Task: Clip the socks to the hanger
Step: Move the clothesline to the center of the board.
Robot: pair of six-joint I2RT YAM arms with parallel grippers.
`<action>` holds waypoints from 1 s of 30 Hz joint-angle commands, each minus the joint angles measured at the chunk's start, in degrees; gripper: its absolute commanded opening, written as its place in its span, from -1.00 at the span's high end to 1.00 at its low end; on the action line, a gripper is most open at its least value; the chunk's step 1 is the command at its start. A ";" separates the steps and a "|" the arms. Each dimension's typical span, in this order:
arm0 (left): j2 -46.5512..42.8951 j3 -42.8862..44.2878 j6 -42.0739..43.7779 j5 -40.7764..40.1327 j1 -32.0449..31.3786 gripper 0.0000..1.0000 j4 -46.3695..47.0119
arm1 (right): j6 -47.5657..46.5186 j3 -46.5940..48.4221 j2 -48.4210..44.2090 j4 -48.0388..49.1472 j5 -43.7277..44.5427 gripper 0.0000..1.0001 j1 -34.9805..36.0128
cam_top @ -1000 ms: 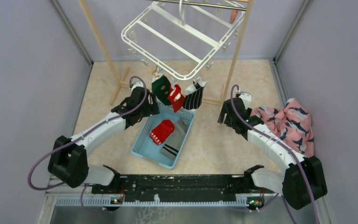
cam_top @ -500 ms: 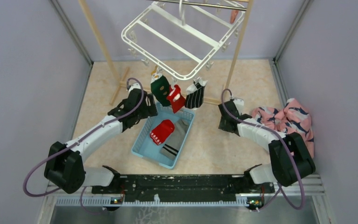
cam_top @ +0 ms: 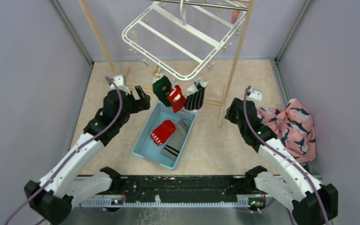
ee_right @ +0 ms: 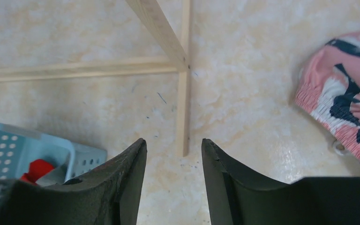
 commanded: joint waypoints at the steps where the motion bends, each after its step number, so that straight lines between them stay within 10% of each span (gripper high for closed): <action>1: -9.45 0.06 7.23 8.86 -0.04 -0.97 11.46 | -4.99 4.34 -6.61 1.37 -2.96 0.03 0.47; 15: 9.34 -0.01 -4.06 3.87 1.24 -0.93 -1.57 | -1.14 8.33 11.18 0.08 -0.13 -0.46 0.32; 30: 9.25 -11.93 -9.89 6.86 1.22 -0.67 2.58 | 0.74 7.36 36.52 8.78 -0.34 0.03 -0.40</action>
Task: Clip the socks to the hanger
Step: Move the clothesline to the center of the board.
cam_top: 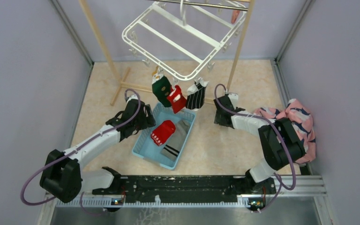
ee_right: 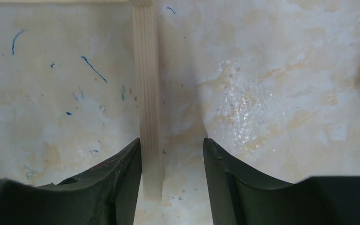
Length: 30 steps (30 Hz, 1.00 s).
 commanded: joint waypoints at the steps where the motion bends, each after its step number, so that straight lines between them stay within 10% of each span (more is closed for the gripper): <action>1: -2.08 -1.86 -1.47 0.28 0.18 -0.67 0.88 | 1.55 0.45 2.63 5.06 1.28 0.21 -0.08; 6: -2.24 -1.75 -1.20 0.03 0.15 -0.67 -0.61 | 1.82 0.92 5.88 5.42 1.89 0.90 -2.03; 22: -3.92 -2.71 -1.35 0.77 0.17 -0.70 -1.06 | -1.80 12.78 16.53 3.14 4.41 1.00 -8.29; 24: -3.74 -2.86 -1.31 1.01 0.13 -0.72 -0.94 | -1.79 14.40 17.54 2.71 4.94 0.86 -8.51; 27: -3.01 -3.47 -1.67 1.36 0.16 -0.74 -0.06 | -2.16 15.79 17.29 2.18 5.82 -0.18 -8.51; 30: -1.45 -4.80 -2.07 0.66 0.12 -0.72 1.88 | -3.44 14.72 14.00 3.18 5.70 -0.56 -8.51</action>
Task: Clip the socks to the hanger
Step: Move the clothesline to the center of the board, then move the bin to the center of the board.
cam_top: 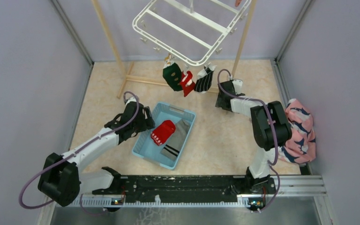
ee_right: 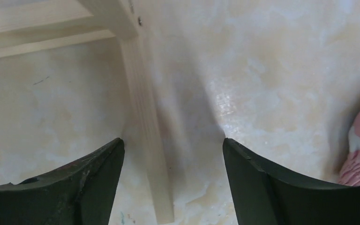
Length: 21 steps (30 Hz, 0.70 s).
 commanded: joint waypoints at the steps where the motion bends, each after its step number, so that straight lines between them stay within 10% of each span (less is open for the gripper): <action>1: 2.36 -2.29 -1.51 -0.72 0.15 -0.69 2.38 | -0.73 -0.64 -3.07 -0.82 2.61 -0.57 -0.89; 8: 10.60 -2.19 -5.81 -11.85 0.90 0.23 -1.25 | -1.76 -5.91 -17.46 -1.90 1.97 -0.58 -0.74; 21: -8.13 -11.23 -15.67 -8.79 12.48 0.27 -10.59 | -3.54 -8.64 -33.08 -4.21 -1.68 -0.55 0.88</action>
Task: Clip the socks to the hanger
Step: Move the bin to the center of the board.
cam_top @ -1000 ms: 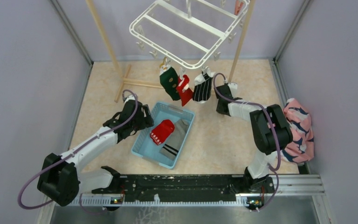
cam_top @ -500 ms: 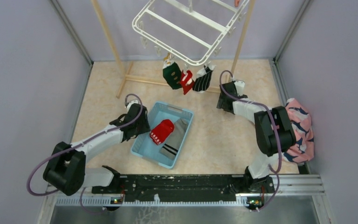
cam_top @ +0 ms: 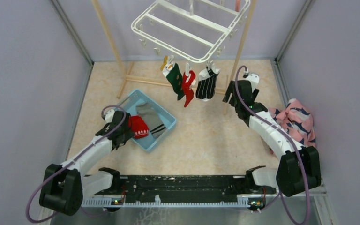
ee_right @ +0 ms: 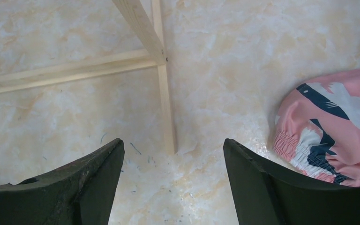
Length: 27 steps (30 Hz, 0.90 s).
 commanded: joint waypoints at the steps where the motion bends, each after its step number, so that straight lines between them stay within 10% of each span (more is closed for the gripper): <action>1: -7.30 -0.15 -4.18 -1.93 0.26 0.26 -10.97 | -1.35 -0.26 -2.00 -0.75 -1.35 -0.55 1.35; 13: -16.51 12.51 -3.38 -1.78 0.25 -0.28 -25.61 | -1.30 -2.03 -4.46 -0.11 -1.92 -0.55 2.69; 18: -15.80 11.87 -2.34 -0.96 0.21 -0.91 -24.02 | -0.87 -2.21 -4.47 0.54 -1.74 -0.52 2.67; 27: -9.55 21.13 -0.31 2.01 -3.81 -0.93 -12.38 | -0.60 -2.06 -4.10 0.37 -2.50 -0.50 2.67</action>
